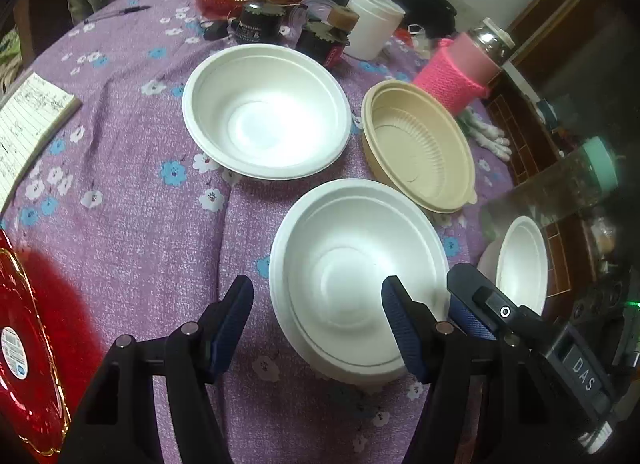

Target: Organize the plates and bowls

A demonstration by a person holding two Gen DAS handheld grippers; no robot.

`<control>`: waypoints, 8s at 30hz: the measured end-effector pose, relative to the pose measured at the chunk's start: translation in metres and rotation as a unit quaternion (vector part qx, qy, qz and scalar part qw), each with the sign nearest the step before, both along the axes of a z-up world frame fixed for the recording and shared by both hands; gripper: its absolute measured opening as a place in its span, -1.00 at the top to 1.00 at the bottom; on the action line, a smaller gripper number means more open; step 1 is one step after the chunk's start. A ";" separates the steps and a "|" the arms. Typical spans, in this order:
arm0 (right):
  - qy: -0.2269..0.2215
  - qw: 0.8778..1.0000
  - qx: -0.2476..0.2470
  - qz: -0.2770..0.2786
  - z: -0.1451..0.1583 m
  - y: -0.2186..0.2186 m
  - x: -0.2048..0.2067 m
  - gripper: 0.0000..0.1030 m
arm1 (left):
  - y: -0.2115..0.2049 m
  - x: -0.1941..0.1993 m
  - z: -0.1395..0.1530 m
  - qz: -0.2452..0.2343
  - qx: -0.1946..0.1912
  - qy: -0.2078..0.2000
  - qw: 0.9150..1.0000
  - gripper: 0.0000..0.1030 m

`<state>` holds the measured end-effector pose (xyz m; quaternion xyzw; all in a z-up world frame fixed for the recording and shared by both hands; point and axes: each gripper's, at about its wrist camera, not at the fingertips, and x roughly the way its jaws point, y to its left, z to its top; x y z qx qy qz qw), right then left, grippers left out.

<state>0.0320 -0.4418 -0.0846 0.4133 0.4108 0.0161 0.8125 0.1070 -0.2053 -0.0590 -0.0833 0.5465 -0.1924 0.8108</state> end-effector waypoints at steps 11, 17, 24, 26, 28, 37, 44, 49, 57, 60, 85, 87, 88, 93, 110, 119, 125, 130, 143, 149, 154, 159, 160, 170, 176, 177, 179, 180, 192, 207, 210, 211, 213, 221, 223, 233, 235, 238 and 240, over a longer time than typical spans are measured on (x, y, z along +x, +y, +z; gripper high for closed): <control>0.021 1.000 0.004 -0.011 -0.012 -0.004 0.005 -0.20 | -0.003 0.002 -0.004 -0.007 0.016 -0.012 1.000 -0.01; 0.029 1.000 0.004 -0.013 -0.018 -0.003 0.006 -0.07 | -0.004 0.004 -0.010 -0.011 0.016 -0.002 1.000 0.23; 0.040 0.999 -0.026 -0.016 -0.019 0.000 0.009 0.61 | -0.005 0.004 -0.009 -0.014 0.026 -0.013 0.999 0.40; 0.036 0.998 -0.040 -0.017 -0.016 0.001 0.009 0.77 | -0.004 0.005 -0.010 -0.014 0.029 -0.015 0.999 0.54; 0.035 0.998 -0.053 -0.016 -0.015 0.003 0.010 0.84 | -0.003 0.006 -0.010 -0.014 0.033 -0.018 0.999 0.66; 0.032 0.997 -0.072 -0.011 -0.012 0.008 0.011 0.86 | 0.002 0.004 -0.011 -0.023 0.043 -0.024 0.999 0.80; 0.018 0.997 -0.078 -0.013 -0.004 0.018 0.004 0.86 | 0.007 -0.001 -0.007 -0.029 0.047 -0.033 0.998 0.80; 0.001 0.996 -0.087 -0.017 0.006 0.027 -0.010 0.86 | 0.014 -0.011 0.003 -0.034 0.043 -0.042 0.998 0.80; -0.044 0.994 -0.095 -0.011 0.031 0.064 -0.041 0.85 | 0.049 -0.039 0.027 -0.030 0.043 -0.075 0.996 0.80; -0.054 0.994 -0.096 0.002 0.040 0.084 -0.048 0.85 | 0.072 -0.048 0.034 -0.023 0.035 -0.081 0.996 0.80; -0.022 0.970 -0.168 0.174 0.018 0.285 -0.022 0.83 | 0.256 -0.079 0.011 0.096 0.058 -0.070 0.991 0.80; -0.018 0.969 -0.172 0.178 0.015 0.289 -0.020 0.83 | 0.261 -0.078 0.009 0.097 0.057 -0.069 0.991 0.80; -0.018 0.968 -0.175 0.178 0.014 0.291 -0.020 0.83 | 0.263 -0.078 0.008 0.098 0.055 -0.067 0.991 0.80; -0.008 0.967 -0.176 0.182 0.008 0.297 -0.013 0.82 | 0.269 -0.076 0.002 0.099 0.055 -0.061 0.992 0.80; -0.112 0.976 -0.169 0.081 0.035 0.187 -0.051 0.04 | 0.277 -0.106 0.061 0.127 0.093 -0.182 0.971 0.11; -0.089 0.978 -0.178 -0.058 0.044 0.055 -0.100 0.05 | 0.165 -0.089 0.061 -0.012 0.044 -0.143 0.989 -0.19; -0.068 0.965 -0.200 -0.155 0.054 -0.038 -0.149 0.04 | 0.076 -0.079 0.053 -0.101 0.027 -0.099 0.990 -0.19; -0.044 0.961 -0.182 -0.205 0.057 -0.098 -0.164 0.04 | 0.000 -0.068 0.054 -0.143 0.041 -0.109 0.983 -0.20; 0.000 0.971 -0.141 -0.192 0.032 -0.155 -0.107 0.00 | -0.109 -0.018 0.018 -0.141 0.040 -0.085 0.986 -0.20; -0.015 0.975 -0.115 -0.188 0.017 -0.162 -0.102 0.00 | -0.132 -0.011 0.012 -0.155 0.033 -0.089 0.983 -0.20; -0.009 0.980 -0.093 -0.177 0.004 -0.164 -0.094 0.00 | -0.146 -0.010 0.005 -0.165 0.011 -0.072 0.984 -0.20; -0.004 0.982 -0.084 -0.171 -0.003 -0.163 -0.087 0.01 | -0.154 -0.006 -0.014 -0.167 0.000 -0.038 0.985 -0.21; -0.001 0.981 -0.086 -0.174 -0.004 -0.163 -0.087 0.01 | -0.156 -0.006 -0.017 -0.168 -0.001 -0.033 0.985 -0.21; 0.028 0.983 -0.070 -0.168 -0.024 -0.164 -0.078 0.55 | -0.161 -0.011 -0.026 -0.186 0.011 -0.034 0.982 0.49; 0.011 0.985 -0.072 -0.157 -0.020 -0.153 -0.076 0.87 | -0.163 -0.019 -0.025 -0.202 0.005 -0.038 0.979 0.86; 0.010 0.985 -0.075 -0.156 -0.019 -0.150 -0.077 0.88 | -0.161 -0.019 -0.025 -0.200 0.005 -0.037 0.979 0.86; 0.004 0.986 -0.068 -0.153 -0.017 -0.148 -0.078 0.89 | -0.153 -0.022 -0.023 -0.197 0.002 -0.034 0.980 0.86; 0.002 0.987 -0.065 -0.149 -0.016 -0.145 -0.078 0.89 | -0.150 -0.023 -0.022 -0.196 0.003 -0.036 0.980 0.86; -0.024 0.991 -0.077 -0.106 0.006 -0.068 -0.085 0.89 | -0.073 -0.041 0.005 -0.160 0.018 -0.073 0.984 0.86; -0.058 0.993 -0.098 -0.006 0.048 0.059 -0.082 0.88 | 0.052 -0.076 0.040 -0.088 0.034 -0.132 0.987 0.84; -0.061 0.993 -0.100 0.021 0.050 0.087 -0.072 0.88 | 0.083 -0.078 0.044 -0.064 0.032 -0.136 0.988 0.84; -0.062 0.993 -0.100 0.032 0.051 0.098 -0.068 0.88 | 0.093 -0.078 0.045 -0.056 0.033 -0.136 0.989 0.84; -0.064 0.992 -0.100 0.047 0.052 0.113 -0.062 0.88 | 0.110 -0.080 0.045 -0.041 0.031 -0.138 0.989 0.84; -0.064 0.989 -0.092 0.093 0.046 0.166 -0.044 0.88 | 0.163 -0.087 0.042 0.001 0.046 -0.144 0.988 0.84; -0.062 0.989 -0.090 0.103 0.044 0.177 -0.041 0.88 | 0.176 -0.088 0.041 0.011 0.049 -0.146 0.988 0.84; -0.063 0.981 -0.093 0.157 0.045 0.235 -0.026 0.87 | 0.236 -0.091 0.039 0.062 0.053 -0.146 0.986 0.84; -0.062 0.980 -0.091 0.167 0.043 0.247 -0.023 0.87 | 0.245 -0.091 0.037 0.070 0.056 -0.144 0.986 0.84; -0.059 0.978 -0.094 0.178 0.040 0.262 -0.021 0.87 | 0.257 -0.090 0.034 0.080 0.057 -0.138 0.986 0.84; -0.057 0.977 -0.096 0.184 0.038 0.271 -0.019 0.87 | 0.264 -0.088 0.032 0.086 0.058 -0.136 0.985 0.84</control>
